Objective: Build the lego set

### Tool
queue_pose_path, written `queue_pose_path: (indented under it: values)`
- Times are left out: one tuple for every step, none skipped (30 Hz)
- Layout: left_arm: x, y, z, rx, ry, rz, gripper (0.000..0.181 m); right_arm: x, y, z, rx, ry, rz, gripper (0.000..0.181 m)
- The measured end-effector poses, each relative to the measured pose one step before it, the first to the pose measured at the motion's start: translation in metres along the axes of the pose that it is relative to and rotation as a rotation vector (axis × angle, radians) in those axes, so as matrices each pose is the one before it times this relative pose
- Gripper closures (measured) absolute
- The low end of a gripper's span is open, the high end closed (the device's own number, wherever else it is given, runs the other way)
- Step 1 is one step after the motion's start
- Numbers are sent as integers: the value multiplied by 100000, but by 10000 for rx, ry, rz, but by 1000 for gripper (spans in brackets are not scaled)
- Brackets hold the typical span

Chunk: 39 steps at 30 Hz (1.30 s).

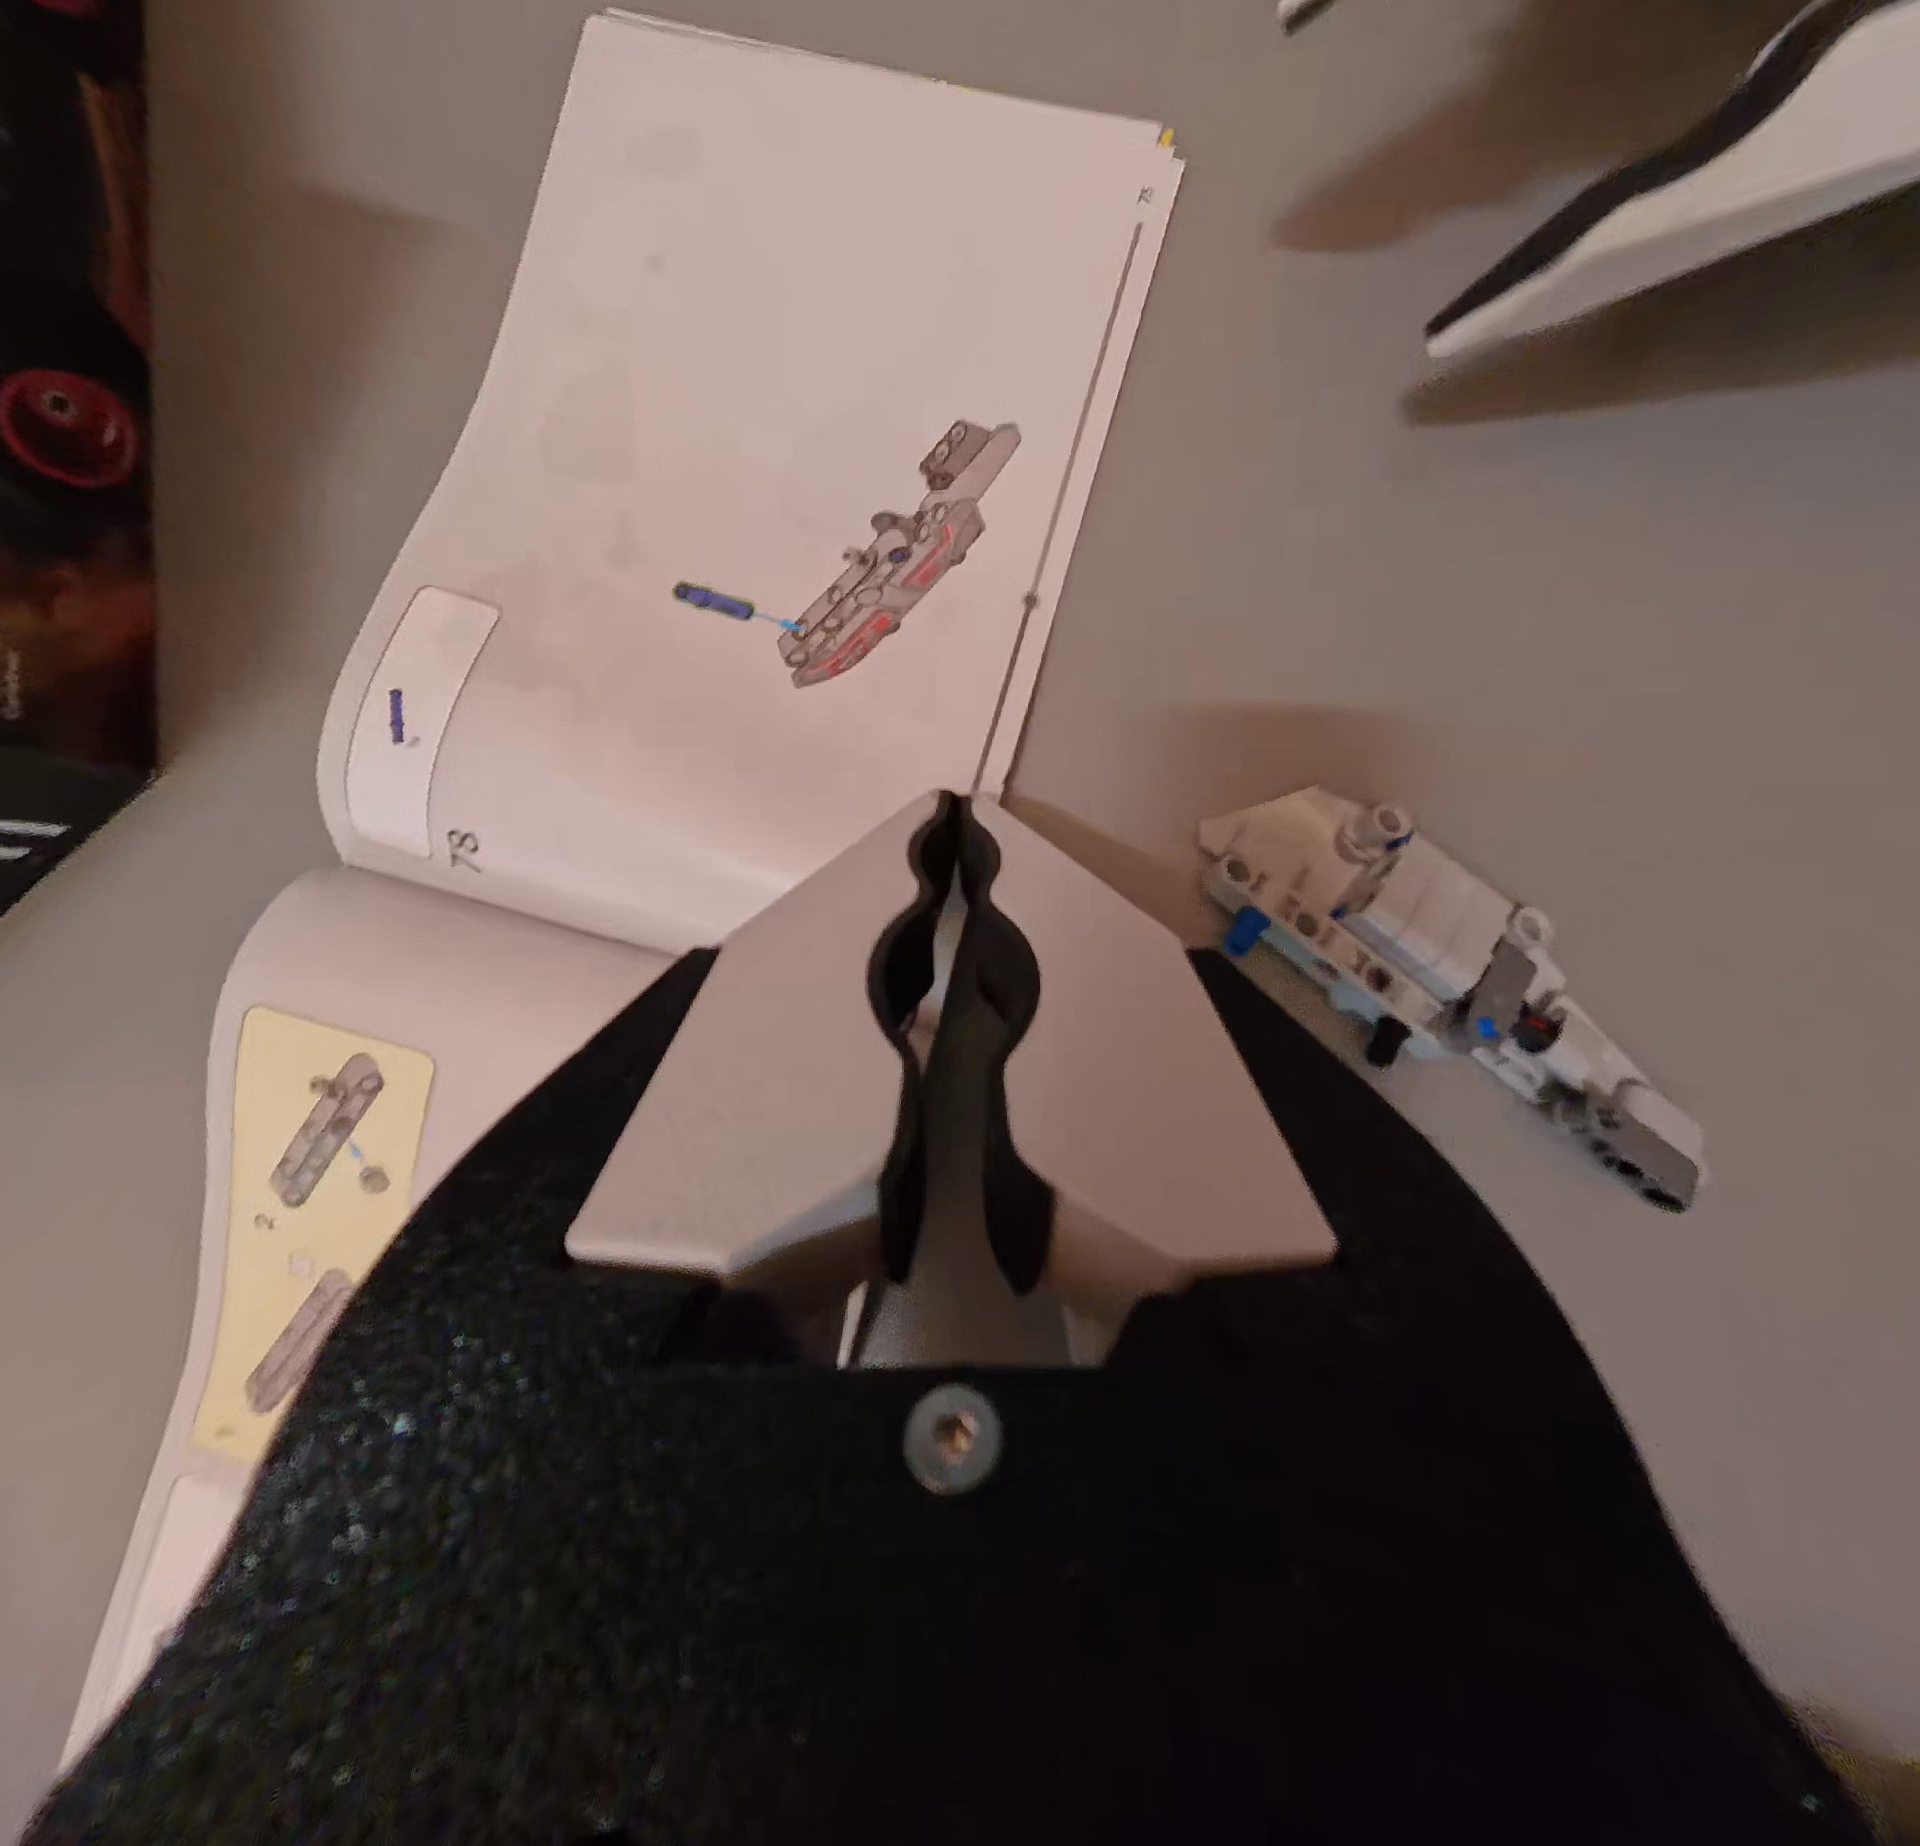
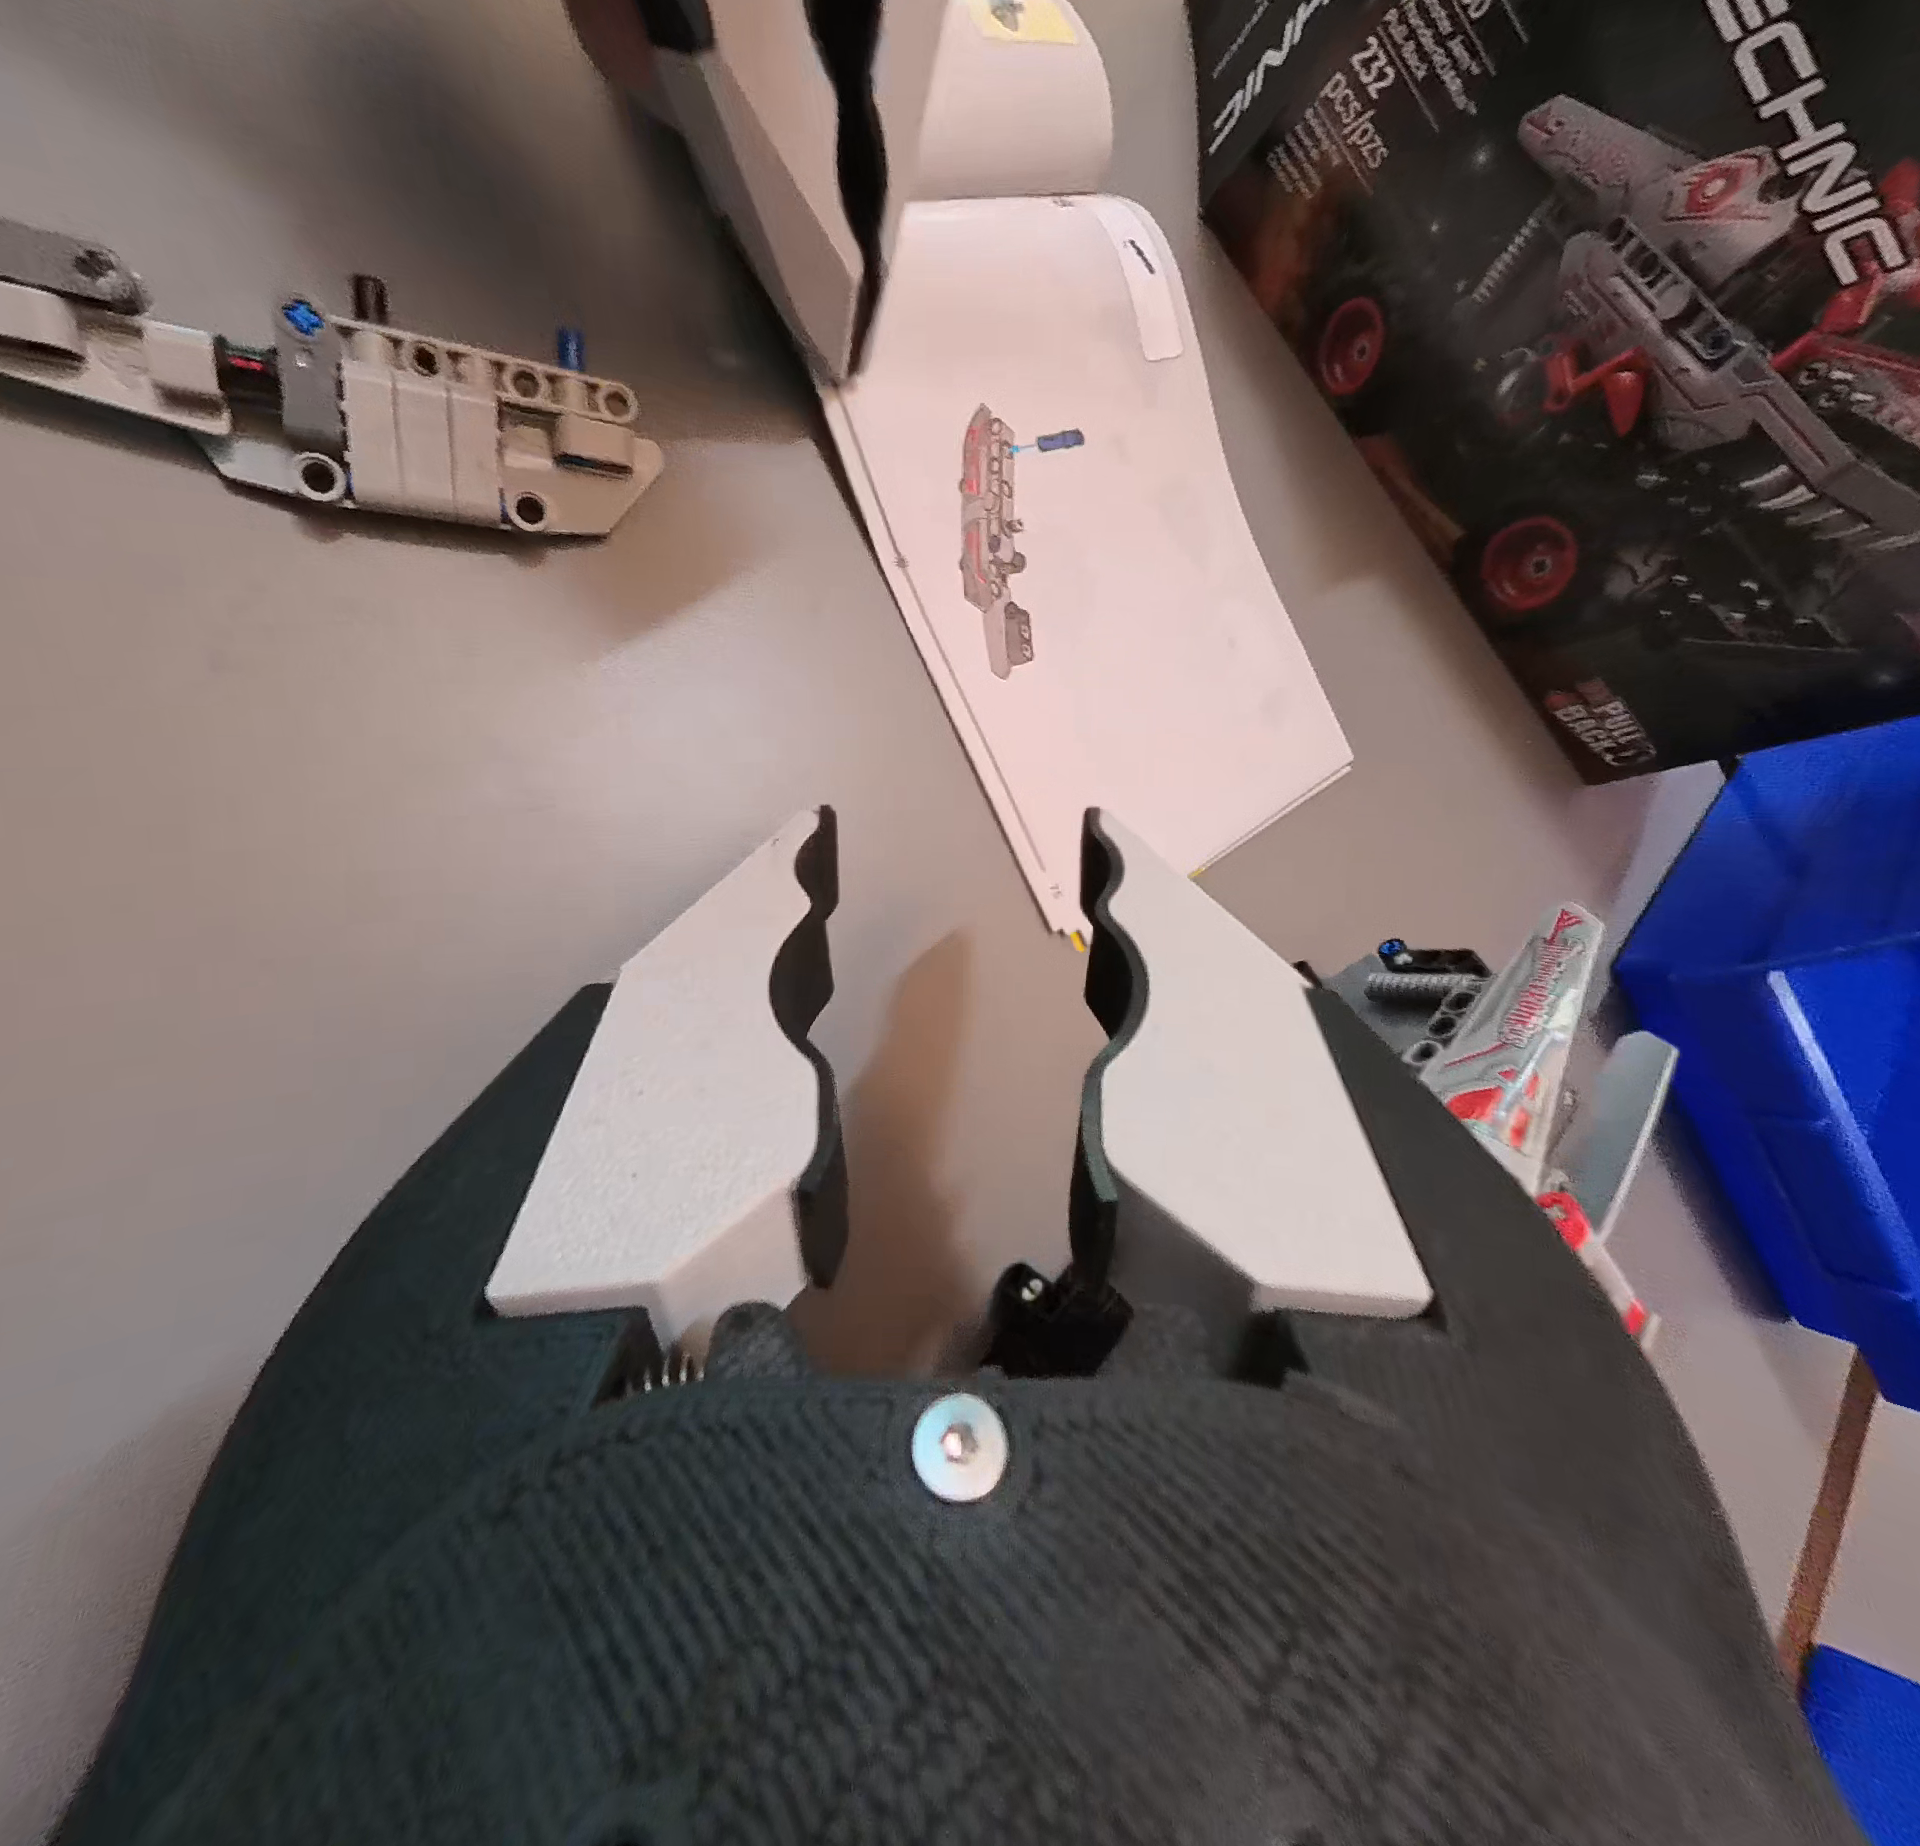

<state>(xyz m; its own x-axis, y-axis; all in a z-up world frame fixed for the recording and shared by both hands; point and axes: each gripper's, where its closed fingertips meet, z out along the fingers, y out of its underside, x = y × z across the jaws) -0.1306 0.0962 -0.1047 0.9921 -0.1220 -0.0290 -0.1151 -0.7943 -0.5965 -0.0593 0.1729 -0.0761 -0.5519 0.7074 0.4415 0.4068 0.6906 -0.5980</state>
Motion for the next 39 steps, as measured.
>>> queue_pose_path:
  values:
    - [-379,308,-160,-79,-250,82,181,271,29,-27,-82,52,7,136]
    - [-488,150,-143,-1,-318,64,181,301,60,-70,-105,67,-33,136]
    - [-361,-19,-151,78,-221,46,181,421,99,-159,-111,128,-46,136]
    - [-102,-155,-130,127,-55,31,181,526,118,-230,-92,175,-19,135]
    - [-4,-449,-67,228,-1,55,181,445,127,-253,-66,119,-1,135]
    - [321,-689,98,287,152,135,162,256,77,-265,-19,12,12,134]
    - [607,-463,337,118,343,134,143,139,-3,-232,36,-28,22,134]
    - [509,35,513,-197,357,98,137,53,-56,-180,55,-43,33,134]
    - [97,482,559,-425,140,76,136,-49,-97,-103,45,-80,34,134]
    - [-106,579,379,-444,34,-1,139,-207,-82,-40,5,-144,5,134]
    - [191,-204,-61,76,251,-184,147,-217,-62,3,-49,-118,-16,134]
    - [210,319,-77,-232,237,-87,150,-157,-30,10,-90,-44,-50,134]
    - [58,337,-111,-196,76,93,152,-148,-9,14,-99,-3,-93,134]
    - [138,349,-202,-197,87,278,156,-236,65,17,-137,-35,-138,134]
    - [189,338,-209,-189,105,292,159,-248,161,25,-182,-38,-152,134]
    - [257,235,-184,-148,159,207,160,-227,253,57,-220,-26,-132,134]
    - [121,60,-159,-37,86,146,163,-272,249,111,-213,-62,-130,134]
    - [118,-145,-125,112,84,122,169,-373,151,134,-133,-130,-135,134]
    - [100,-166,-97,161,69,99,174,-368,-56,153,-14,-140,-91,133]
    - [-1,29,-72,60,17,53,180,-332,-272,161,105,-142,-53,133]
    - [-127,253,-60,-79,-59,38,181,-274,-346,171,157,-135,-32,133]
    - [-279,390,-40,-152,-149,15,181,-125,-257,164,87,-90,-12,133]
    - [-85,446,17,-189,-6,-4,181,81,-104,146,-30,3,-16,133]
    - [13,184,18,-37,56,11,181,250,14,152,-109,81,-29,134]
    - [32,-78,-89,127,65,-14,181,270,54,124,-146,88,-31,134]
    - [41,45,-165,60,70,-55,181,149,-4,124,-120,15,-43,134]
    - [200,288,-227,-71,154,-49,181,49,-112,75,-54,-33,-56,134]
    - [236,555,-208,-214,172,-62,181,23,-259,37,34,-40,-51,134]
    - [-95,540,-170,-176,-33,-73,181,-71,-311,48,81,-101,-40,134]
    - [-214,264,-170,14,-98,-84,181,-113,-304,73,85,-137,-47,134]
    - [-195,113,-218,94,-65,-103,181,21,-288,122,84,-70,-25,134]
    - [-249,205,-267,19,-98,-100,181,137,-189,184,25,-14,40,135]
    - [-408,287,-275,-67,-187,-85,181,150,-41,227,-68,-11,71,136]
    - [-388,219,-258,-41,-176,-79,181,197,49,247,-122,34,75,136]
    - [-281,86,-232,36,-115,-94,181,226,-42,263,-75,80,82,137]
    - [-272,49,-201,47,-99,-104,181,147,-257,262,43,50,109,137]
    - [-290,95,-157,10,-115,-95,181,-25,-465,261,147,-31,140,138]
    - [-210,129,-117,-5,-75,-76,181,-150,-552,296,201,-116,117,138]
    - [-177,177,-96,-35,-53,-70,181,-52,-533,312,210,-45,73,139]
